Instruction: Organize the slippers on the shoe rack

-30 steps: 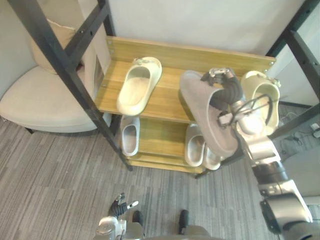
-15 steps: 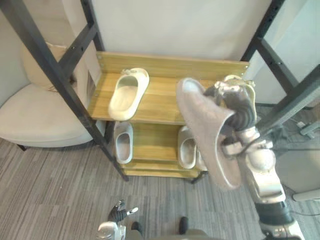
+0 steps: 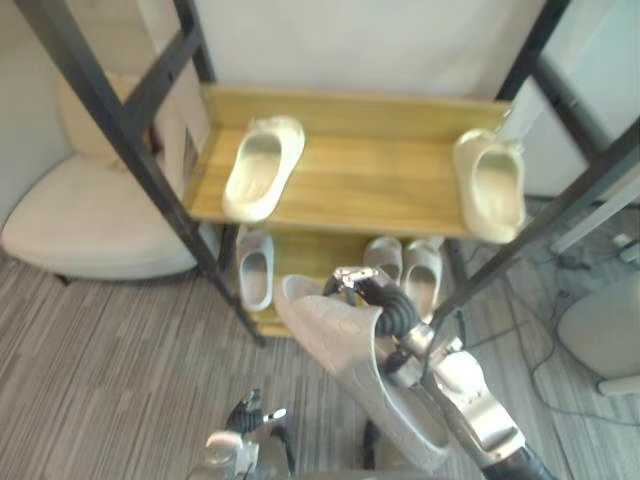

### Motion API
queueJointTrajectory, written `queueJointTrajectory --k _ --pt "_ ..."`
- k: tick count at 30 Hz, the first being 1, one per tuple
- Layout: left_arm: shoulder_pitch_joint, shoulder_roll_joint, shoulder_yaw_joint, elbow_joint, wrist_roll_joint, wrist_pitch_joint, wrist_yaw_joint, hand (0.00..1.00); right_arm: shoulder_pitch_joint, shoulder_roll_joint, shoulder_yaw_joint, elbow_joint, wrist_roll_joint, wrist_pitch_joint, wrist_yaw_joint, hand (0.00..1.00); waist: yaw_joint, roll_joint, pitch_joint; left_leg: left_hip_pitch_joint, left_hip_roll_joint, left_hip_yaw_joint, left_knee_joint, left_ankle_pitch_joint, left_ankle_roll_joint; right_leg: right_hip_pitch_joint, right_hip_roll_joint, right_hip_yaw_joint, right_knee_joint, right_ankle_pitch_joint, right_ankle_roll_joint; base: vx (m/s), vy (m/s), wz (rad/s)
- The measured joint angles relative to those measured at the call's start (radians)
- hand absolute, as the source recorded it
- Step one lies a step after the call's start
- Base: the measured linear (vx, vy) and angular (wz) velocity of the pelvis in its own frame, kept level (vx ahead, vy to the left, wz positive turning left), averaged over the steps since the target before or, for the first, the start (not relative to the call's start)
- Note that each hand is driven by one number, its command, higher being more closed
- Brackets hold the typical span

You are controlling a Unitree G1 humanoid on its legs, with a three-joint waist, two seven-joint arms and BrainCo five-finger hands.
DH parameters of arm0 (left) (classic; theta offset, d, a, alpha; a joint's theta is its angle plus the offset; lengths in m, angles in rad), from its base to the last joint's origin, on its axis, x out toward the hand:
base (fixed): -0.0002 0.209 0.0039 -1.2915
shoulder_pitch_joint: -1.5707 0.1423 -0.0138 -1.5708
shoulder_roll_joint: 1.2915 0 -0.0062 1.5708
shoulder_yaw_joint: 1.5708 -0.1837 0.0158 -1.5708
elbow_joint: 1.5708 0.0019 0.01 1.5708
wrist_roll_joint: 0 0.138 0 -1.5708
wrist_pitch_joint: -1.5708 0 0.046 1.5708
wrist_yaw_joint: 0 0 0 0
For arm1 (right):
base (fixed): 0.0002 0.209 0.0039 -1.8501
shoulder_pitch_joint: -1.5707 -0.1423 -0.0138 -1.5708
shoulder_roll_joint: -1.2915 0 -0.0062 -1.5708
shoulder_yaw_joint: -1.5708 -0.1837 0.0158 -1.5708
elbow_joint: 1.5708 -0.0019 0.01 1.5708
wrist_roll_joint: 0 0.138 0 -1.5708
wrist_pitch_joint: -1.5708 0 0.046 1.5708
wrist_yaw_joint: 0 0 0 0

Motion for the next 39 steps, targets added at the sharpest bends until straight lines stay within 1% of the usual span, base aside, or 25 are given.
queueJointTrajectory --k 1,3,4,5,6,8,9,10,11,13,16,17,18,20,21,23,24,26,27,30,32,34,35,37,39 --pt "-0.005 0.003 0.0 -0.011 -0.013 -0.004 0.0 0.0 -0.018 0.002 -0.001 0.011 -0.023 0.002 -0.01 1.0 0.003 0.002 0.014 -0.028 0.003 -0.003 0.038 -0.021 0.001 -0.027 -0.003 0.0 0.042 -0.022 0.001 -0.15 0.003 0.06" --pt "-0.027 0.007 0.003 -0.036 -0.037 -0.021 0.009 0.0 -0.053 0.012 -0.014 0.015 -0.066 0.002 -0.049 1.0 0.008 0.007 0.049 -0.12 0.002 -0.012 0.14 -0.053 0.0 -0.125 -0.024 0.002 0.167 -0.066 -0.002 -0.12 -0.003 0.09" --pt "-0.03 0.007 0.005 -0.045 -0.044 -0.029 0.021 0.0 -0.065 0.017 -0.02 0.015 -0.08 0.002 -0.061 1.0 0.008 0.008 0.06 -0.14 0.001 -0.017 0.164 -0.06 -0.002 -0.145 -0.029 0.001 0.194 -0.074 -0.004 -0.07 -0.018 0.11" --pt "-0.039 0.008 0.013 -0.055 -0.047 -0.04 0.032 0.0 -0.081 0.024 -0.034 0.017 -0.099 0.002 -0.078 1.0 0.009 0.011 0.075 -0.17 0.001 -0.028 0.201 -0.066 0.004 -0.172 -0.034 0.0 0.233 -0.087 -0.011 -0.07 -0.023 0.16" --pt "-0.046 0.016 0.022 -0.076 -0.048 -0.056 0.047 0.0 -0.119 0.033 -0.058 0.036 -0.129 0.002 -0.107 1.0 0.01 0.013 0.089 -0.223 0.001 -0.035 0.258 -0.083 -0.001 -0.224 -0.046 -0.002 0.298 -0.113 -0.015 -0.08 -0.031 0.19" --pt "-0.077 0.025 0.05 -0.094 -0.053 -0.07 0.054 0.0 -0.207 0.031 -0.103 0.09 -0.163 0.001 -0.153 1.0 0.016 0.014 0.108 -0.312 0.001 -0.056 0.34 -0.097 -0.001 -0.305 -0.055 -0.007 0.389 -0.145 -0.022 -0.08 -0.04 0.23" --pt "-0.099 0.026 0.061 -0.109 -0.065 -0.071 0.061 0.0 -0.266 0.028 -0.136 0.122 -0.186 0.001 -0.182 1.0 0.018 0.017 0.128 -0.36 0.003 -0.067 0.384 -0.105 -0.004 -0.344 -0.06 -0.017 0.434 -0.158 -0.023 -0.09 -0.043 0.22" --pt "-0.116 0.026 0.076 -0.12 -0.066 -0.072 0.061 0.0 -0.311 0.027 -0.163 0.143 -0.217 0.002 -0.216 1.0 0.023 0.017 0.134 -0.405 0.005 -0.076 0.423 -0.113 -0.003 -0.385 -0.067 -0.024 0.471 -0.17 -0.031 -0.1 -0.033 0.17" --pt "-0.123 0.026 0.083 -0.127 -0.066 -0.073 0.061 0.0 -0.335 0.027 -0.172 0.155 -0.225 0.002 -0.233 1.0 0.025 0.017 0.138 -0.428 0.005 -0.08 0.44 -0.116 -0.003 -0.406 -0.068 -0.025 0.488 -0.175 -0.032 -0.09 -0.017 0.1" --pt "-0.152 0.019 0.129 -0.158 -0.077 -0.073 0.061 0.0 -0.436 0.027 -0.202 0.208 -0.265 0.003 -0.299 1.0 0.04 0.017 0.17 -0.502 0.015 -0.094 0.519 -0.139 -0.008 -0.476 -0.07 -0.023 0.569 -0.202 -0.04 -0.11 -0.015 0.0" --pt "-0.157 0.015 0.178 -0.196 -0.085 -0.071 0.064 0.0 -0.491 0.027 -0.206 0.209 -0.314 0.004 -0.345 1.0 0.049 0.019 0.176 -0.581 0.018 -0.104 0.587 -0.158 -0.01 -0.553 -0.078 -0.022 0.642 -0.232 -0.044 -0.11 -0.018 0.02" --pt "-0.155 0.022 0.195 -0.198 -0.084 -0.065 0.069 0.0 -0.514 0.026 -0.207 0.21 -0.332 0.006 -0.361 1.0 0.052 0.02 0.176 -0.613 0.018 -0.109 0.611 -0.16 -0.013 -0.583 -0.083 -0.024 0.671 -0.244 -0.039 -0.05 -0.025 0.06" --pt "-0.154 0.025 0.198 -0.196 -0.084 -0.06 0.072 0.0 -0.524 0.026 -0.207 0.21 -0.333 0.007 -0.367 1.0 0.052 0.02 0.177 -0.623 0.018 -0.111 0.618 -0.16 -0.013 -0.593 -0.084 -0.024 0.679 -0.246 -0.042 -0.07 -0.037 0.08" --pt "-0.142 0.032 0.204 -0.179 -0.084 -0.03 0.09 0.0 -0.587 0.02 -0.218 0.21 -0.363 0.016 -0.408 1.0 0.066 0.019 0.183 -0.679 0.021 -0.117 0.652 -0.16 -0.014 -0.647 -0.088 -0.026 0.721 -0.255 -0.051 -0.06 -0.04 0.06" --pt "-0.138 0.03 0.205 -0.18 -0.088 -0.026 0.092 0.0 -0.596 0.019 -0.221 0.21 -0.371 0.018 -0.415 1.0 0.069 0.02 0.185 -0.686 0.021 -0.118 0.657 -0.16 -0.014 -0.653 -0.089 -0.027 0.727 -0.256 -0.053 -0.05 -0.047 0.09" --pt "-0.129 0.017 0.21 -0.185 -0.093 -0.022 0.107 0.0 -0.643 0.018 -0.255 0.229 -0.373 0.034 -0.458 1.0 0.089 0.019 0.19 -0.72 0.021 -0.125 0.681 -0.16 -0.015 -0.68 -0.101 -0.036 0.758 -0.272 -0.057 -0.05 -0.041 0.14" --pt "-0.127 0.015 0.21 -0.186 -0.094 -0.022 0.108 0.0 -0.655 0.019 -0.257 0.24 -0.373 0.036 -0.464 1.0 0.091 0.019 0.19 -0.725 0.021 -0.126 0.684 -0.16 -0.015 -0.683 -0.102 -0.037 0.761 -0.275 -0.056 -0.04 -0.035 0.13" --pt "-0.108 0.007 0.21 -0.21 -0.105 -0.022 0.11 0.0 -0.709 0.021 -0.271 0.3 -0.401 0.055 -0.494 1.0 0.103 0.019 0.19 -0.742 0.019 -0.136 0.692 -0.159 -0.021 -0.691 -0.109 -0.048 0.773 -0.281 -0.057 -0.04 -0.035 0.12" --pt "-0.106 0.006 0.21 -0.215 -0.105 -0.022 0.11 0.0 -0.716 0.021 -0.276 0.306 -0.409 0.058 -0.502 1.0 0.105 0.02 0.19 -0.745 0.019 -0.137 0.692 -0.159 -0.021 -0.692 -0.112 -0.049 0.774 -0.282 -0.058 -0.02 -0.024 0.14" --pt "-0.095 -0.003 0.208 -0.243 -0.106 -0.023 0.118 0.0 -0.788 0.021 -0.306 0.371 -0.422 0.082 -0.548 1.0 0.124 0.019 0.19 -0.774 0.018 -0.138 0.692 -0.153 -0.031 -0.719 -0.12 -0.054 0.783 -0.285 -0.061 -0.02 -0.025 0.08" --pt "-0.095 -0.006 0.208 -0.247 -0.106 -0.024 0.121 0.0 -0.811 0.022 -0.323 0.398 -0.441 0.084 -0.558 1.0 0.13 0.019 0.189 -0.783 0.016 -0.14 0.693 -0.151 -0.034 -0.726 -0.123 -0.055 0.787 -0.283 -0.066 0.0 -0.02 0.07" --pt "-0.093 -0.012 0.204 -0.254 -0.115 -0.024 0.13 0.0 -0.862 0.02 -0.334 0.478 -0.451 0.118 -0.591 1.0 0.14 0.019 0.186 -0.795 0.011 -0.143 0.696 -0.149 -0.038 -0.732 -0.135 -0.063 0.8 -0.294 -0.079 0.02 -0.034 0.15" --pt "-0.093 -0.012 0.203 -0.254 -0.116 -0.024 0.131 0.0 -0.867 0.02 -0.335 0.484 -0.452 0.121 -0.594 1.0 0.142 0.019 0.186 -0.796 0.011 -0.143 0.696 -0.148 -0.039 -0.734 -0.136 -0.064 0.802 -0.295 -0.08 0.01 -0.036 0.11" --pt "-0.089 -0.018 0.2 -0.262 -0.125 -0.025 0.137 0.0 -0.913 0.02 -0.338 0.558 -0.478 0.141 -0.616 1.0 0.15 0.021 0.181 -0.809 0.009 -0.147 0.703 -0.148 -0.04 -0.744 -0.139 -0.068 0.815 -0.307 -0.085 0.0 -0.042 0.1" --pt "-0.082 -0.02 0.199 -0.262 -0.126 -0.026 0.138 0.0 -0.925 0.02 -0.339 0.585 -0.485 0.149 -0.627 1.0 0.152 0.024 0.163 -0.832 0.008 -0.155 0.707 -0.147 -0.042 -0.758 -0.143 -0.08 0.819 -0.311 -0.086 0.0 -0.027 0.11"
